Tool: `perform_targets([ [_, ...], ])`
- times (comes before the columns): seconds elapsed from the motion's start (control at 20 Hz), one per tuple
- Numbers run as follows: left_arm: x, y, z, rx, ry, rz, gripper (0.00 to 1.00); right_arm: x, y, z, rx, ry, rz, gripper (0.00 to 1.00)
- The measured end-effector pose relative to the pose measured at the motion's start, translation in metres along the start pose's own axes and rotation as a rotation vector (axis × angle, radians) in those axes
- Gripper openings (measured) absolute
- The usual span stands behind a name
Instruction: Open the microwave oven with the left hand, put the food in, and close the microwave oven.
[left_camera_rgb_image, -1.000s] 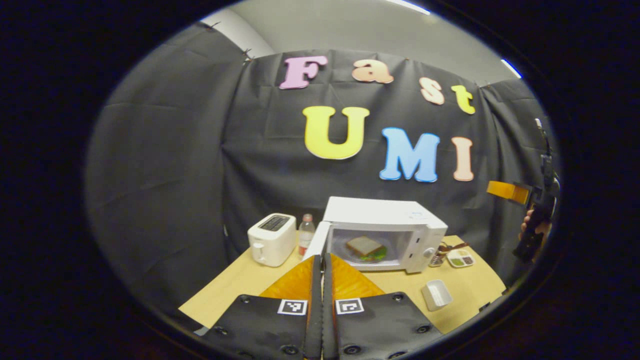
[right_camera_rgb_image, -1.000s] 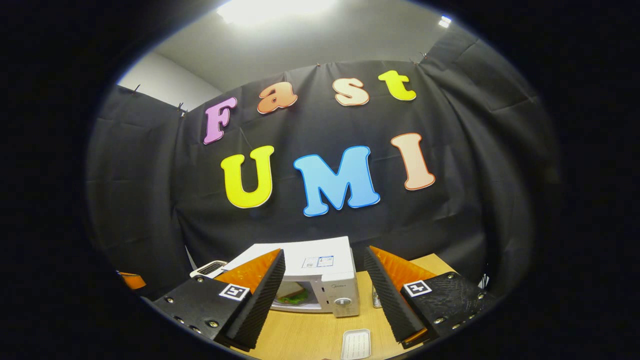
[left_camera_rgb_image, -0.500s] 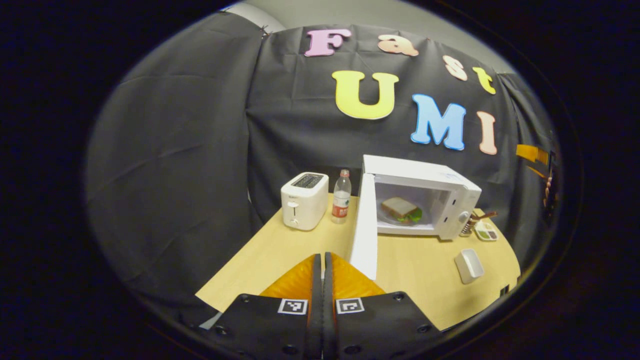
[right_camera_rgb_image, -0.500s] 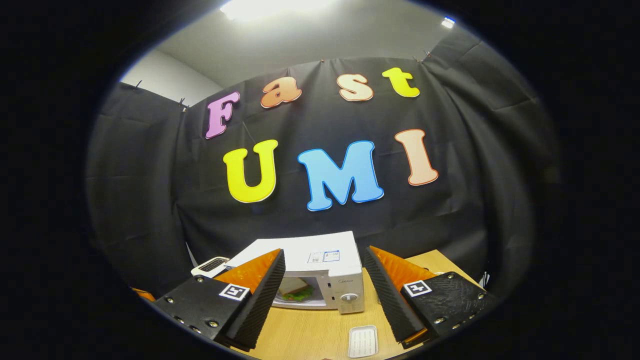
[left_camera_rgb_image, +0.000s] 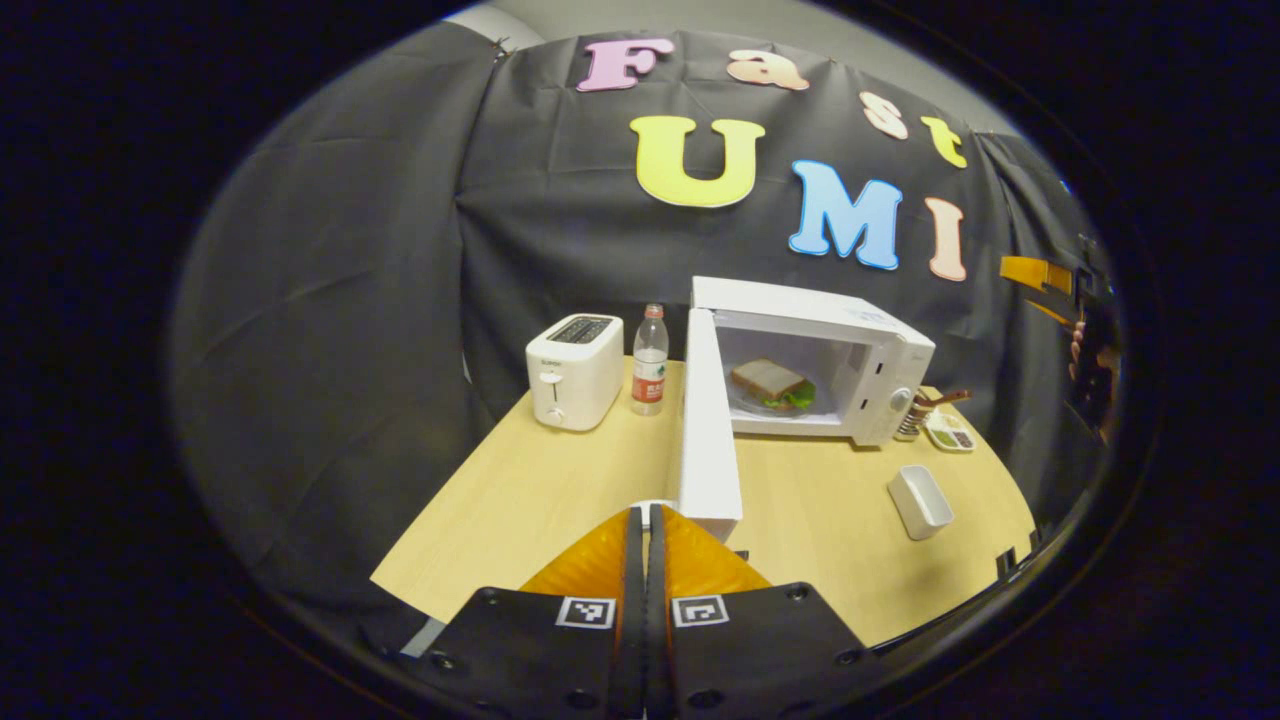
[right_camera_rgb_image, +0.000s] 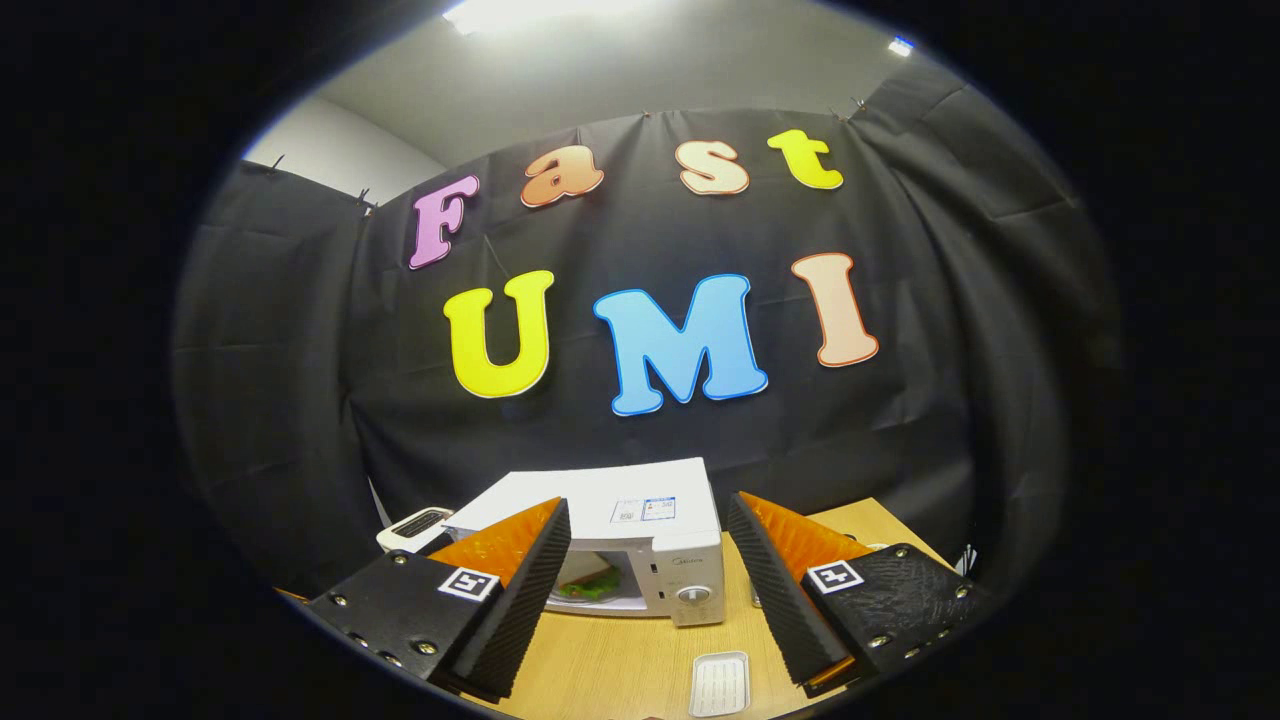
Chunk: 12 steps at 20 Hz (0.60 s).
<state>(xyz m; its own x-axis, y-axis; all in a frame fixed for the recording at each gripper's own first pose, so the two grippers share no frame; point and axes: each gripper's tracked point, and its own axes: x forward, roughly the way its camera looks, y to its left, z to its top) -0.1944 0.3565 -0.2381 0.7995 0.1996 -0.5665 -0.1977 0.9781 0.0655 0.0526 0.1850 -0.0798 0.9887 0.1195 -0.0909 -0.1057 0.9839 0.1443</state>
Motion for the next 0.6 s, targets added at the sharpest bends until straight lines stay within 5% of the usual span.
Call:
perform_targets([
  [0.6, 0.026, -0.103, 0.008, 0.065, 0.022, -0.227, 0.07, -0.002, -0.038, 0.006, 0.006, -0.001, -0.045, 0.96],
])
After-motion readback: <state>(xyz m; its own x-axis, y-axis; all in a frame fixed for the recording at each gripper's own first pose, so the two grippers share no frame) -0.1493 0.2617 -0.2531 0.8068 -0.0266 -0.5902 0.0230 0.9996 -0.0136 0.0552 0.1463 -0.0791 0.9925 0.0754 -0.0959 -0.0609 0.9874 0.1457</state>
